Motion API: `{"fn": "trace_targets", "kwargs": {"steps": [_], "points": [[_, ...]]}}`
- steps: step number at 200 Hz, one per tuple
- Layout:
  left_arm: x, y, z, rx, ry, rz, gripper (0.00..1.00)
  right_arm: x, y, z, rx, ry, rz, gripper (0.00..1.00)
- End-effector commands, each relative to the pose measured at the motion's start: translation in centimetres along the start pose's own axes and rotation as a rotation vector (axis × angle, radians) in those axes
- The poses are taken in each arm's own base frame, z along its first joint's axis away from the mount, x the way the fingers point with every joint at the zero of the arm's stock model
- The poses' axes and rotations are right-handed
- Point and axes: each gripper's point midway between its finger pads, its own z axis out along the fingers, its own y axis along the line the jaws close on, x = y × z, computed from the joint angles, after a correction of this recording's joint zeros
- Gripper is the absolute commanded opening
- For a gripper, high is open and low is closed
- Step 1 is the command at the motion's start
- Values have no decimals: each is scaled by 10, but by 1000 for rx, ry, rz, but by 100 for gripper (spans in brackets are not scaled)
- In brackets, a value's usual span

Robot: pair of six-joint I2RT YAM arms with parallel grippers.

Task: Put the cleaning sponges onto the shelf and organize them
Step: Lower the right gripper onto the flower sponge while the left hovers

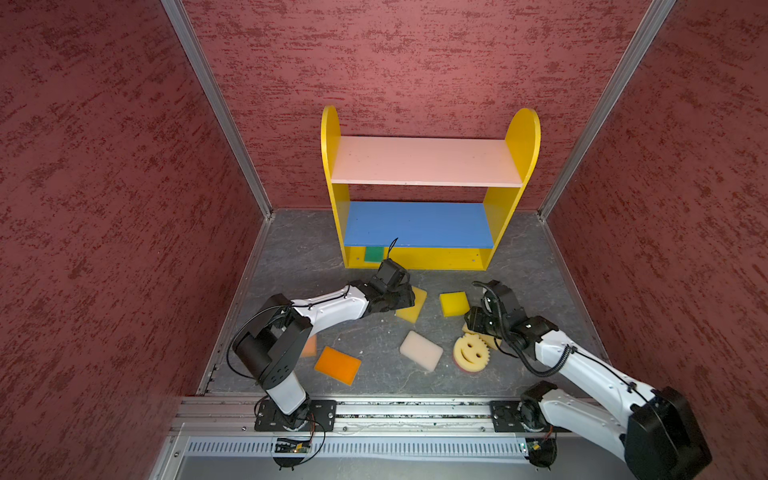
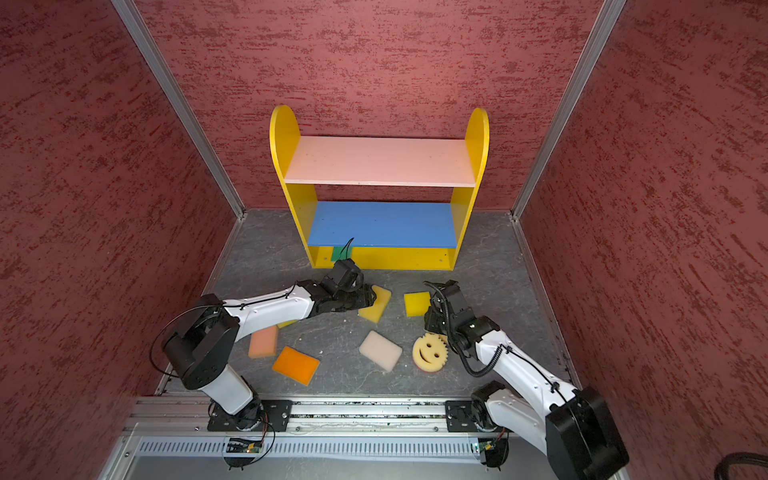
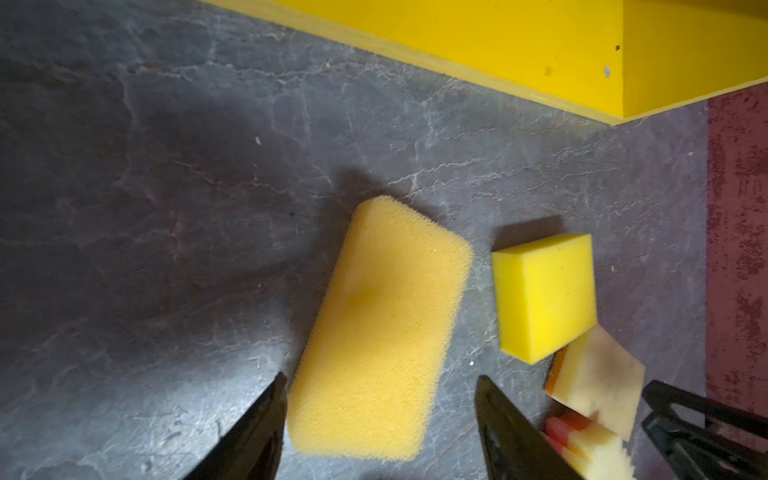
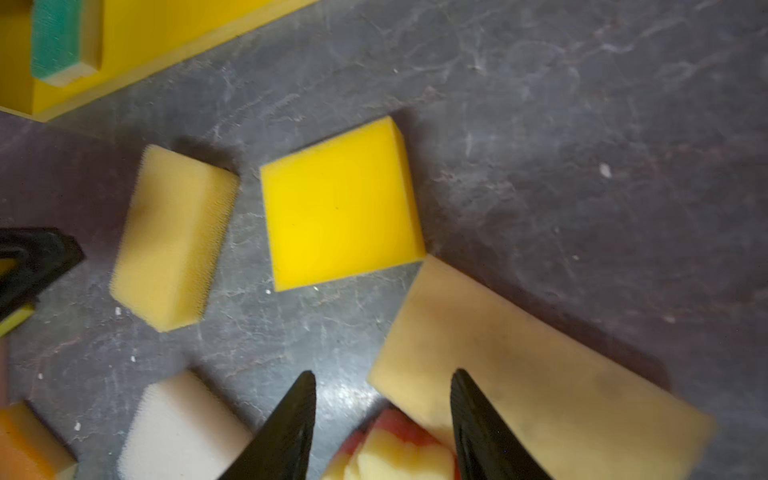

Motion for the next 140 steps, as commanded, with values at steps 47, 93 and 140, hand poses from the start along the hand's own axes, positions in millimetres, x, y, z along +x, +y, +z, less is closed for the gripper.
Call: {"fn": "trace_targets", "kwargs": {"steps": [47,93,140], "points": [[-12,-31,-28,98,-55,56,72,14,-23,-12,56,4,95,66],[-11,-40,-33,113,-57,89,71,31,-12,-13,-9,90,105,61],[-13,-36,-33,104,-55,86,71,58,-8,-9,-75,176,164,60]]}}
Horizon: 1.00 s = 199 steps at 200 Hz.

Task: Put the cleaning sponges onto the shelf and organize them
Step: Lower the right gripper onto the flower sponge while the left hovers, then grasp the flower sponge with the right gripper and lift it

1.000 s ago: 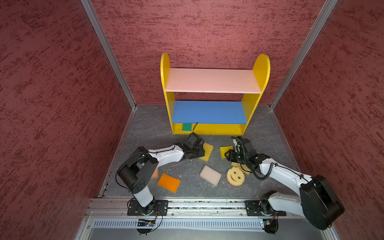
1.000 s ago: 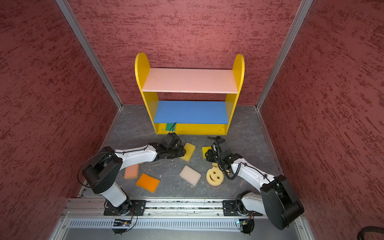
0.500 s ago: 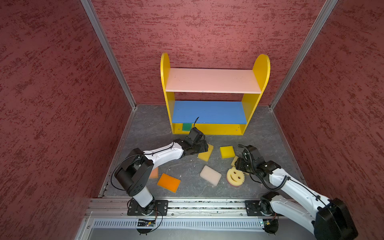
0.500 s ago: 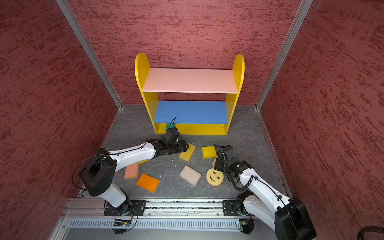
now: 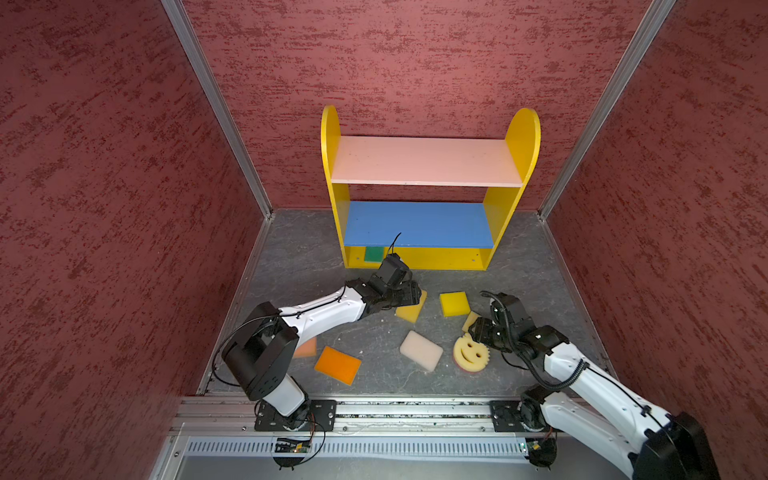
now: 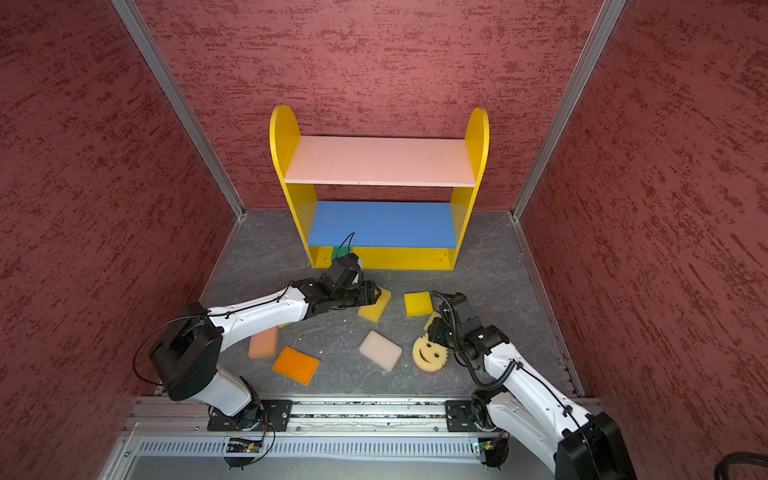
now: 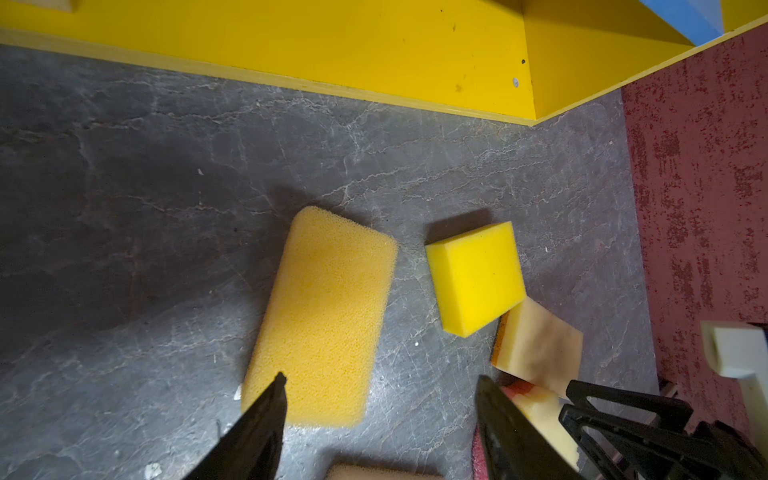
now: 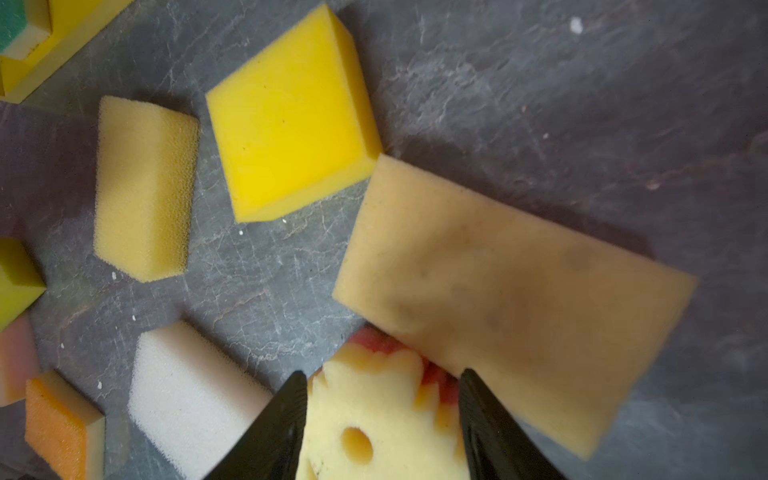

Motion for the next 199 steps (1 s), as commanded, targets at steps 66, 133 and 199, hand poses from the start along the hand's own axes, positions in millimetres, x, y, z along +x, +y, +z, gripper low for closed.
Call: {"fn": "trace_targets", "kwargs": {"steps": [66,133,199], "points": [[-9,-5,-9,27,-21,1,71,32,17,29,-86,141,2,48],[-9,-3,-30,48,-29,-1,72,11,69,21,-270,129,-122,16],[-7,-31,-60,208,-39,45,89,-14,149,-15,-606,168,-88,10]]}}
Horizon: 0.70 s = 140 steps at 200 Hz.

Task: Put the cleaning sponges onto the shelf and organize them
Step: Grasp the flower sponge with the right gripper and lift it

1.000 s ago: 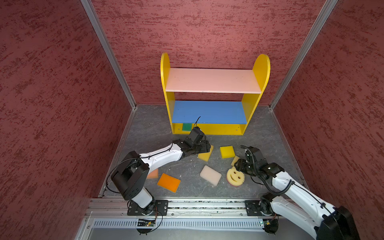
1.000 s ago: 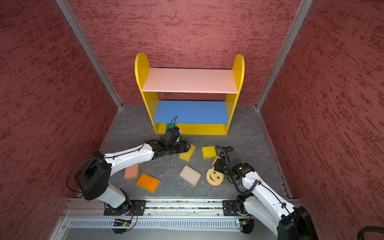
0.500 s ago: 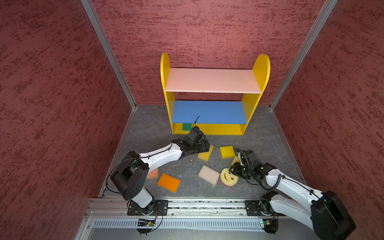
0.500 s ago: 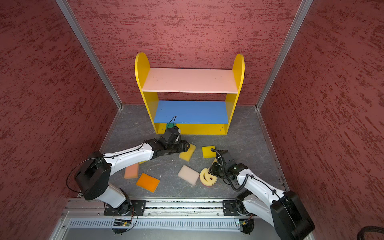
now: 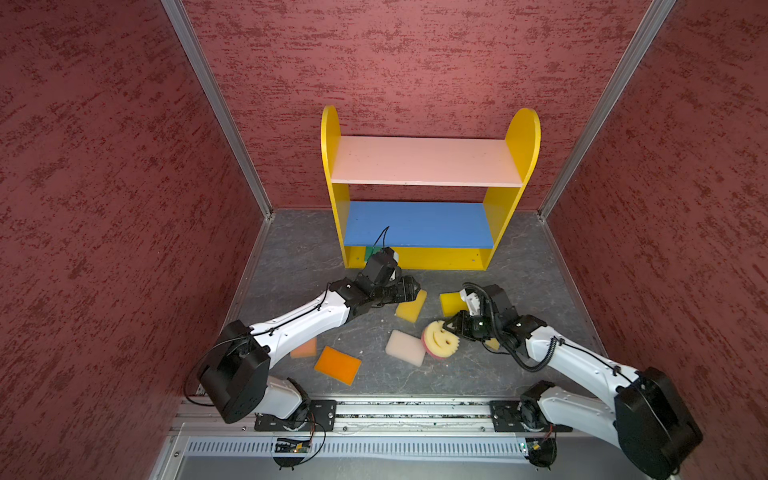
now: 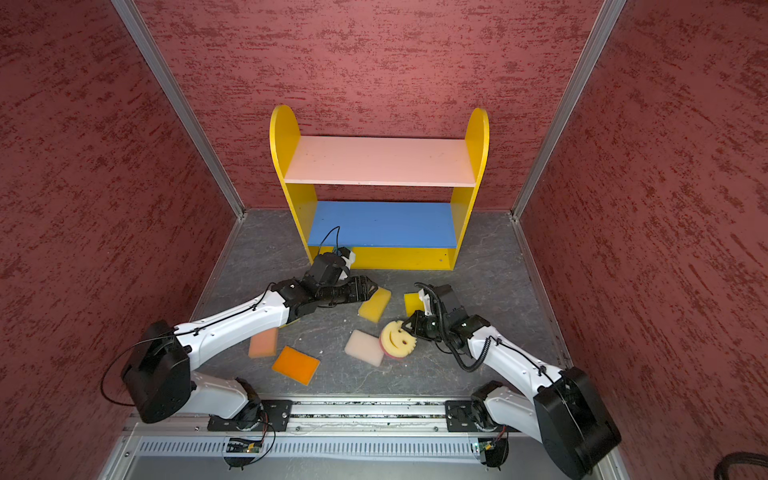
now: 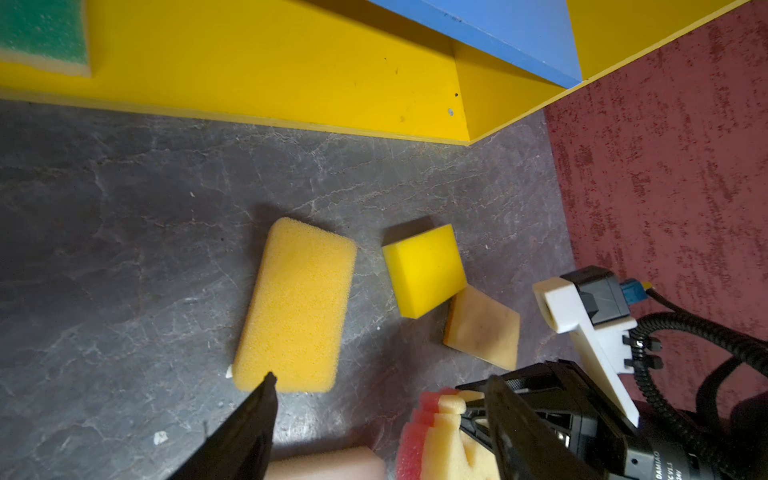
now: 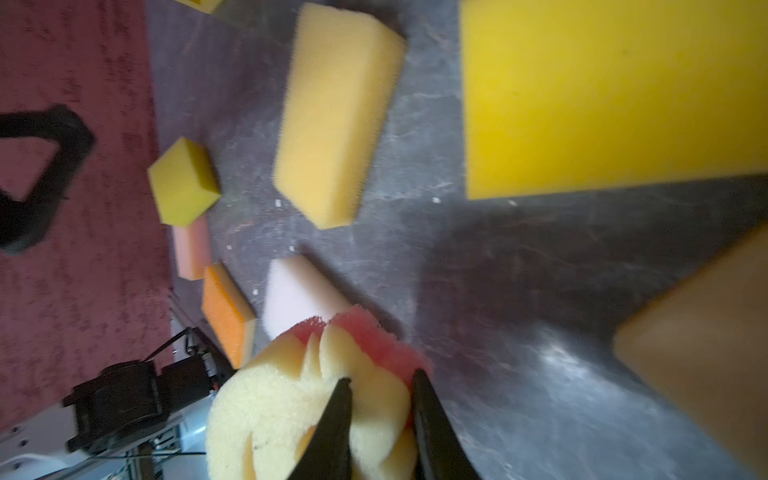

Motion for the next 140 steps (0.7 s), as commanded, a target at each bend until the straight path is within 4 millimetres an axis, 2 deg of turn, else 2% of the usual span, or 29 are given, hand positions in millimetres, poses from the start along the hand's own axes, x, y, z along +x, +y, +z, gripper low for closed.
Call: {"fn": "trace_targets", "kwargs": {"steps": [1,26,44,63,90,128,140], "points": [[3,-15,-11,86,2,25,89,-19,50,-7,-191,-10,-25,10],[8,-34,-23,174,-4,39,99,-31,74,-9,-278,-10,-35,9],[13,-50,-30,223,-9,60,99,-39,85,-9,-322,-19,-35,9],[16,-53,-32,230,-6,43,99,-52,97,-12,-349,-55,-50,9],[22,-58,-31,276,9,7,95,-72,118,-19,-418,-122,-65,9],[25,-65,-34,298,20,4,90,-90,131,-19,-448,-161,-84,9],[25,-64,-34,298,19,4,82,-91,137,-19,-472,-157,-89,9]]}}
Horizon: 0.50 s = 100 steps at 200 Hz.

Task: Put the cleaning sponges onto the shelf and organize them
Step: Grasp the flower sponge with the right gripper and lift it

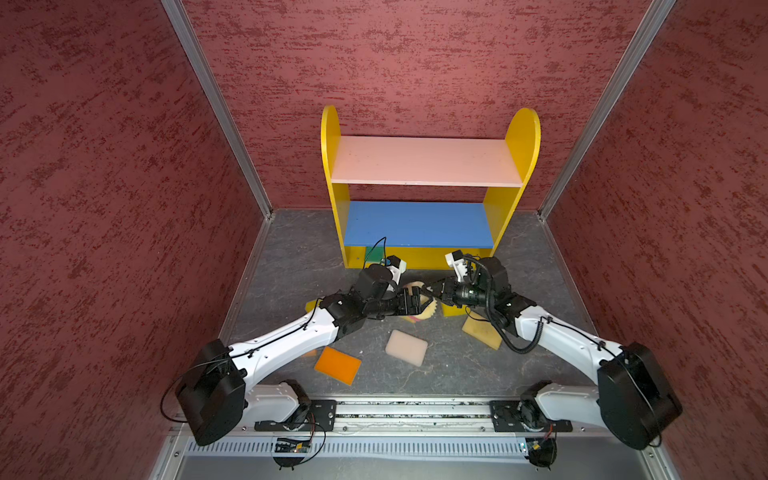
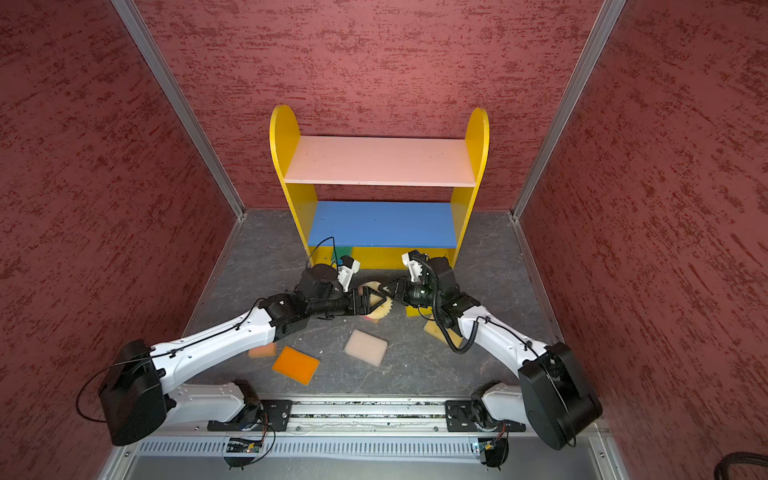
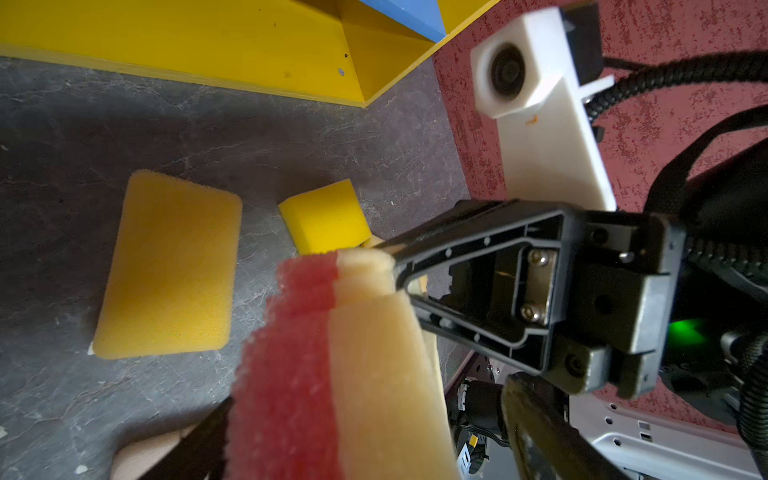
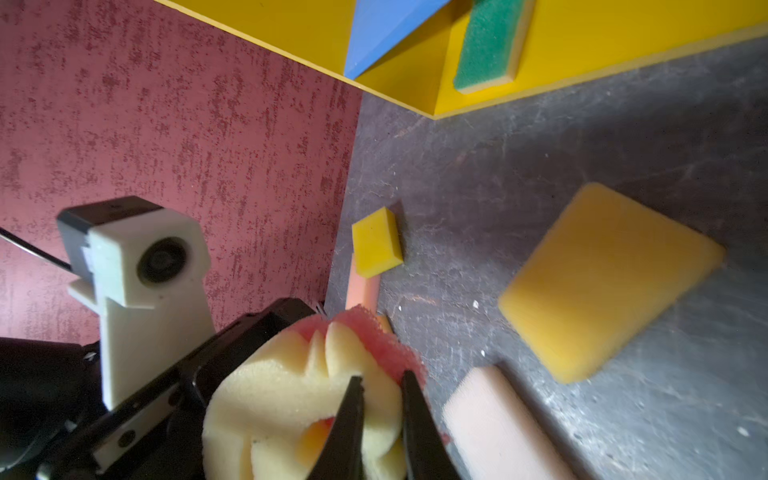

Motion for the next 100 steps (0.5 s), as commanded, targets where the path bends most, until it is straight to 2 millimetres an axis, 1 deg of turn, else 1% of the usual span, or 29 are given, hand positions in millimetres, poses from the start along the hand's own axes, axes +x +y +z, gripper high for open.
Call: {"fn": "trace_targets", "kwargs": {"steps": [1,13,18,24,37,45,53,59,71,89,96,97,98,99,100], "points": [[-5,-15,-4,49,-16,10,80,-18,25,2,-88,-38,-34,9],[-5,-15,-5,48,-22,9,53,-19,28,3,-105,-34,-31,10],[-7,-16,-6,48,-30,8,45,-20,28,4,-107,-36,-30,11],[-9,-15,-7,43,-39,8,40,-19,27,4,-102,-38,-28,13],[-13,-15,-9,33,-56,7,39,-19,21,3,-73,-50,-34,17],[-15,-15,-10,26,-65,7,40,-19,18,0,-50,-64,-46,22],[-18,-14,-11,18,-69,6,40,-19,12,-3,-8,-81,-61,31],[-20,-13,-12,10,-70,4,40,-19,6,-8,37,-98,-77,40],[-24,-8,-15,-16,-66,-10,39,-22,-6,-22,149,-155,-133,53],[-31,2,-22,-42,-60,-51,37,-28,-21,-53,332,-266,-230,64],[-34,5,-25,-43,-60,-72,36,-29,-20,-66,384,-310,-280,68],[-34,6,-25,-43,-59,-74,36,-30,-20,-69,390,-319,-289,73],[-35,6,-26,-43,-60,-77,36,-30,-19,-70,395,-324,-295,85],[-35,6,-26,-42,-59,-80,36,-30,-19,-71,400,-328,-301,92],[-35,7,-27,-43,-61,-84,36,-30,-19,-73,411,-335,-307,95]]}}
